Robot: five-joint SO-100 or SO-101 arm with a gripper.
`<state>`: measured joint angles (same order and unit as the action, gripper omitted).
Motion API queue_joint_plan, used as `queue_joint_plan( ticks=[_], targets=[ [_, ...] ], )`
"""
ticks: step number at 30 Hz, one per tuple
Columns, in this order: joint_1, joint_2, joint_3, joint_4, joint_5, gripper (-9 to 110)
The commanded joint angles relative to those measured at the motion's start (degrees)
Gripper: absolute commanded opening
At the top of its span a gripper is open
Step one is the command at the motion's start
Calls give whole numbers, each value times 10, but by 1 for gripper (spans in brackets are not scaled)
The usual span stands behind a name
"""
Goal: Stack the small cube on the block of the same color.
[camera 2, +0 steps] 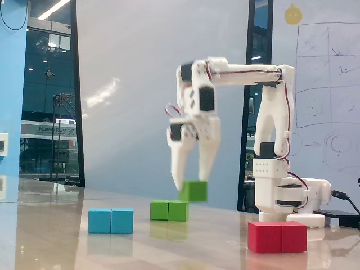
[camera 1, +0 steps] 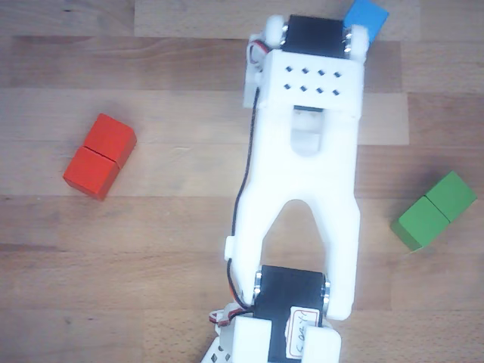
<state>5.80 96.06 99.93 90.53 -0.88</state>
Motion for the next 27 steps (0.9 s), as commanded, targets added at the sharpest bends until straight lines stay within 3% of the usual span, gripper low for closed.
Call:
queue_joint_plan(
  ticks=[1, 11, 27],
  targets=[
    [60, 46, -162, 55, -6, 8],
    [243, -8, -211, 53, -7, 9],
    [336, -112, -211, 24, -6, 9]
  ],
)
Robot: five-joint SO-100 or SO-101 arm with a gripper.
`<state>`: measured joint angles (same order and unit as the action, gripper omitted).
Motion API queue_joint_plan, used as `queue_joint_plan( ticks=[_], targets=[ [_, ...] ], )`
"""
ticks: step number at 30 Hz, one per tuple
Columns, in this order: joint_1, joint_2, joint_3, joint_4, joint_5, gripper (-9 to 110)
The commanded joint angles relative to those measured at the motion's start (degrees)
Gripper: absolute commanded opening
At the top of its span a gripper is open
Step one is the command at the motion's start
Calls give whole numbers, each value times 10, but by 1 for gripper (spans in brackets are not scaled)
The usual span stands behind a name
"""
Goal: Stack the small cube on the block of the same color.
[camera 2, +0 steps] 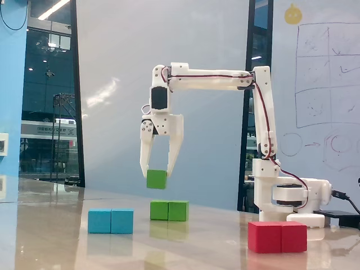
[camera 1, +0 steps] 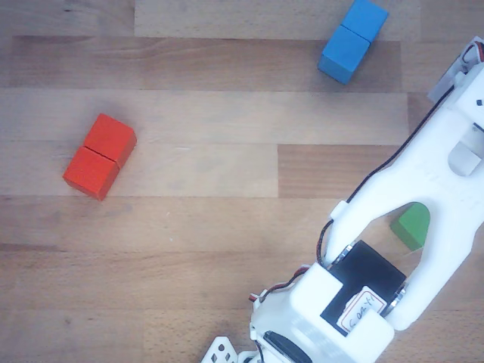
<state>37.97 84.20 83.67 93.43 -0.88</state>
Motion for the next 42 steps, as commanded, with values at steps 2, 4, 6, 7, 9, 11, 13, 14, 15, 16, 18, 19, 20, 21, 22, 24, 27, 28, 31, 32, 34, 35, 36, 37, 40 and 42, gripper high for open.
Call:
queue_joint_plan(
  ticks=[2, 4, 6, 7, 9, 11, 13, 14, 15, 16, 18, 19, 20, 21, 22, 24, 27, 28, 31, 32, 34, 35, 36, 37, 40, 42],
  targets=[
    [18, 0, -48, -5, -6, 9],
    [24, -7, -48, -5, -6, 9],
    [33, -14, -48, -5, -5, 9],
    [38, -17, -48, -5, -5, 9],
    [46, -19, -49, -5, -5, 9],
    [50, -19, -49, -5, -5, 9],
    [53, -20, -49, -5, -5, 9],
    [55, -20, -49, -5, -5, 9],
    [58, -20, -49, -5, -5, 9],
    [60, -21, -49, -5, -5, 9],
    [62, -21, -49, -5, -5, 9],
    [62, -21, -49, -5, -5, 9],
    [62, -22, -49, -5, -5, 9],
    [61, -22, -49, -5, -5, 9],
    [61, -22, -48, -5, -5, 9],
    [61, -24, -48, -5, -5, 9],
    [61, -43, -48, -5, -5, 9],
    [61, -48, -48, -5, -5, 9],
    [61, -56, -48, -5, -5, 9],
    [61, -58, -48, -5, -5, 9],
    [61, -62, -48, -5, -5, 9],
    [61, -63, -48, -5, -5, 9],
    [61, -63, -48, -5, -5, 9],
    [61, -63, -48, -5, -5, 9],
    [61, -63, -48, -5, -6, 9],
    [61, -63, -48, -5, -6, 9]
  ],
)
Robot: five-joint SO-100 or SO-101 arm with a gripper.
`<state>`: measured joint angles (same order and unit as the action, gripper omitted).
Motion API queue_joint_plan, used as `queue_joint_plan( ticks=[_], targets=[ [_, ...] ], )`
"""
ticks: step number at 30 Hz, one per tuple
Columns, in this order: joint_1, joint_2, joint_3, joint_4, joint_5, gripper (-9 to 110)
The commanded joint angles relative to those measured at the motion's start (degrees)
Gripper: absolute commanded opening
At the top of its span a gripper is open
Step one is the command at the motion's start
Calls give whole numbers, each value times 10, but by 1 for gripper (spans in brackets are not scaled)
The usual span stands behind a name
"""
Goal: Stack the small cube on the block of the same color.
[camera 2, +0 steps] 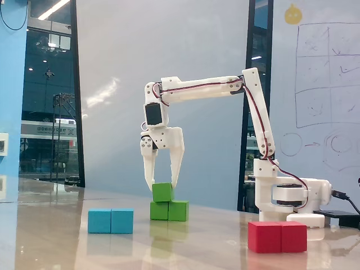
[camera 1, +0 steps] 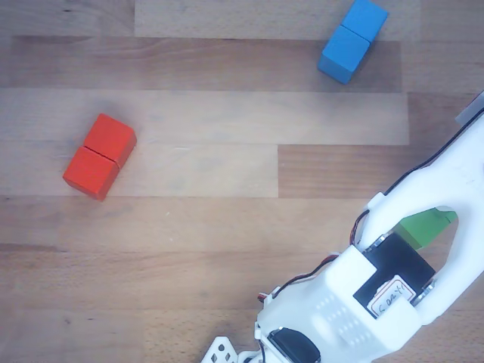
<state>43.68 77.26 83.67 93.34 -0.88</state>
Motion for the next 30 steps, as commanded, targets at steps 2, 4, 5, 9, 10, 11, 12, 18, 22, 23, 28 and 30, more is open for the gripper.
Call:
queue_joint_plan(
  ticks=[2, 4, 5, 9, 10, 11, 12, 18, 22, 23, 28, 30],
  targets=[
    [4, 6, -48, -4, -6, 9],
    [3, 6, -48, 1, -6, 9],
    [3, 6, -48, 2, -6, 9],
    [3, 6, -48, 6, -6, 10],
    [3, 6, -48, 6, -6, 12],
    [3, 6, -48, 6, -6, 13],
    [3, 6, -48, 7, -6, 15],
    [4, 6, -48, 6, -6, 22],
    [4, 6, -48, 7, -6, 24],
    [4, 6, -48, 7, -6, 24],
    [4, 6, -47, 8, -8, 24],
    [0, 6, -47, 11, -15, 24]
  ],
)
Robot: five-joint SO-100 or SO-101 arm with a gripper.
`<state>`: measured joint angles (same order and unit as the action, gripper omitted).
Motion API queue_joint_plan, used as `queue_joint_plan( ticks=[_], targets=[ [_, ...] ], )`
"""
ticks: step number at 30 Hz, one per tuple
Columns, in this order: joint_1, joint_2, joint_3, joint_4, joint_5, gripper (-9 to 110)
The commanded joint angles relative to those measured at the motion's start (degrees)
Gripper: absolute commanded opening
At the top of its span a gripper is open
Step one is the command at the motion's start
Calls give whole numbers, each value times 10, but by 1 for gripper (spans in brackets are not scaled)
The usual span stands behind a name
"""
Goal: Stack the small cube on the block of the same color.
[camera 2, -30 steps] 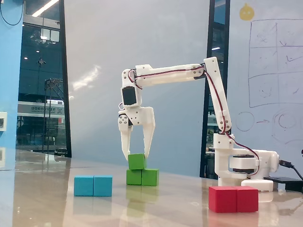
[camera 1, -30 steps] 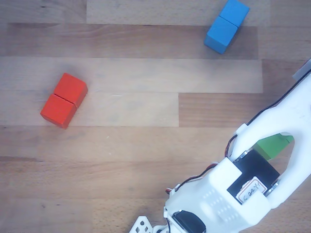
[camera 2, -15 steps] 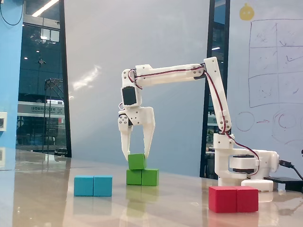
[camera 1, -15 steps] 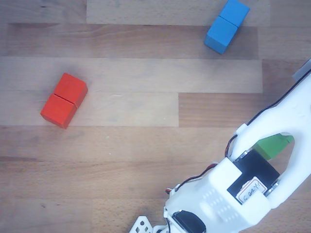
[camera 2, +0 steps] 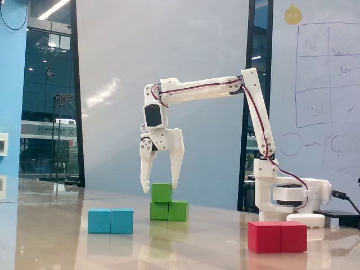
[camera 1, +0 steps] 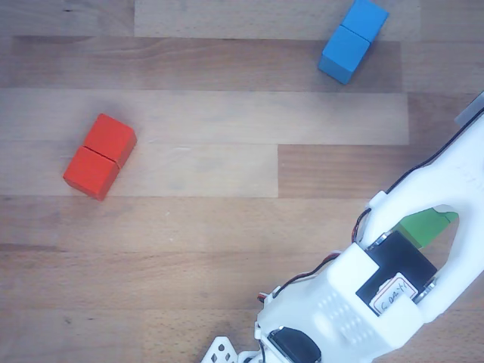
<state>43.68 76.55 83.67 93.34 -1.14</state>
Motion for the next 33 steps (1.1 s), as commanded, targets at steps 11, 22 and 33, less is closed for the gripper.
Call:
queue_joint_plan(
  ticks=[11, 22, 33],
  targets=[
    [-78, 26, -49, 38, -65, 24],
    [-304, 69, -47, 39, -60, 24],
    [-510, 70, 1, 38, -31, 23]
  ],
)
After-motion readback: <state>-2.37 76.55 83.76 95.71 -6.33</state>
